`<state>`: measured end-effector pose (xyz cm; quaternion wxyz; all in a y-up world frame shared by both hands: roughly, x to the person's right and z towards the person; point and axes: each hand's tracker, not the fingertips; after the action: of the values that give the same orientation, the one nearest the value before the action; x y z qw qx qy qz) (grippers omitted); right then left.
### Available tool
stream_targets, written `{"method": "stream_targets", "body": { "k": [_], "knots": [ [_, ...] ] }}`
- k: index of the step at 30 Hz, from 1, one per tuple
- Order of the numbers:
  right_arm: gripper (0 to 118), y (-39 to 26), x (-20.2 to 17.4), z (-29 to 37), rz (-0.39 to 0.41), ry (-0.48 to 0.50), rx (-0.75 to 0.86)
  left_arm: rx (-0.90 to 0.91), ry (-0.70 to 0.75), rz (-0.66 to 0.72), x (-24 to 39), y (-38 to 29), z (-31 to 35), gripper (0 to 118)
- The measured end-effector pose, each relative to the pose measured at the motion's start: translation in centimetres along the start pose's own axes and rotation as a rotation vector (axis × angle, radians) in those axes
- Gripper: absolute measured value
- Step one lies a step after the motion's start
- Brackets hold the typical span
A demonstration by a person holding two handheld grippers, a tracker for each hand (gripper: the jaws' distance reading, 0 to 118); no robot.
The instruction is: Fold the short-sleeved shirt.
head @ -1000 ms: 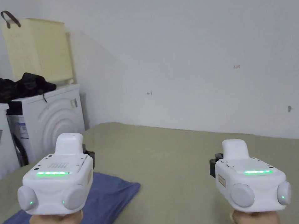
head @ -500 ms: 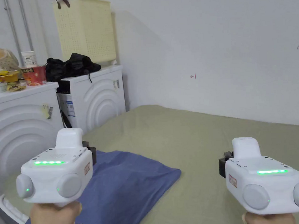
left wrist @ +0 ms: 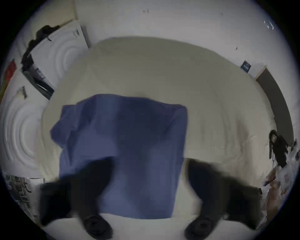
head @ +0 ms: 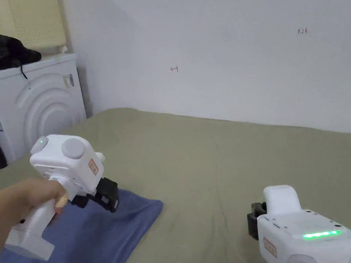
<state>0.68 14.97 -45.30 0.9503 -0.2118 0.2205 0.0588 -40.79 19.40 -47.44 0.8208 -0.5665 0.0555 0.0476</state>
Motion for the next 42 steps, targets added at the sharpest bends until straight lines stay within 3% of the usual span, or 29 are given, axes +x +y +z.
{"method": "stream_targets", "body": {
  "k": [1,6,7,8,10,11,12,15,20,22,27,31,42],
  "knots": [
    [1,-0.5,0.3,-0.4,-0.016,0.010,-0.015,-0.021,0.021,0.007,0.6,0.1,-1.5,118],
    [1,-2.5,1.0,-1.4,0.004,0.012,-0.052,-0.126,-0.022,0.096,-1.9,0.7,-8.2,111],
    [1,-2.7,1.0,-1.5,0.008,0.014,-0.055,-0.150,-0.023,0.094,0.6,-2.1,-7.8,108],
    [1,-2.8,1.1,-1.6,0.010,0.017,-0.062,-0.168,-0.027,0.091,1.6,-3.4,-8.5,98],
    [1,-3.0,1.0,-1.8,0.014,0.020,-0.069,-0.187,0.004,0.062,4.0,-6.5,-9.3,29],
    [1,-3.0,1.0,-1.8,0.014,0.022,-0.072,-0.145,0.051,0.031,-0.3,-2.0,-11.1,11],
    [1,-3.0,1.0,-1.7,0.015,0.023,-0.069,-0.112,0.011,0.063,0.1,-2.4,-9.9,6],
    [1,-3.1,1.0,-1.7,0.024,0.017,-0.062,-0.069,-0.025,0.100,-2.8,-1.9,-7.1,5],
    [1,-3.3,1.9,-1.7,0.009,-0.018,-0.090,0.051,-0.087,0.097,1.5,-2.6,-0.8,4],
    [1,-3.4,2.7,-1.3,-0.015,-0.043,-0.105,0.118,-0.057,0.000,5.1,-3.3,1.6,4],
    [1,-3.8,6.9,2.0,-0.046,-0.124,-0.104,0.198,-0.162,-0.066,9.1,1.2,6.2,4],
    [1,-5.2,11.4,5.5,-0.030,-0.237,-0.144,0.234,-0.206,-0.137,16.3,3.2,9.1,4],
    [1,-8.7,25.7,17.3,-0.186,-0.528,-0.146,0.216,-0.523,-0.501,44.4,2.7,8.8,4]
  ]
}}
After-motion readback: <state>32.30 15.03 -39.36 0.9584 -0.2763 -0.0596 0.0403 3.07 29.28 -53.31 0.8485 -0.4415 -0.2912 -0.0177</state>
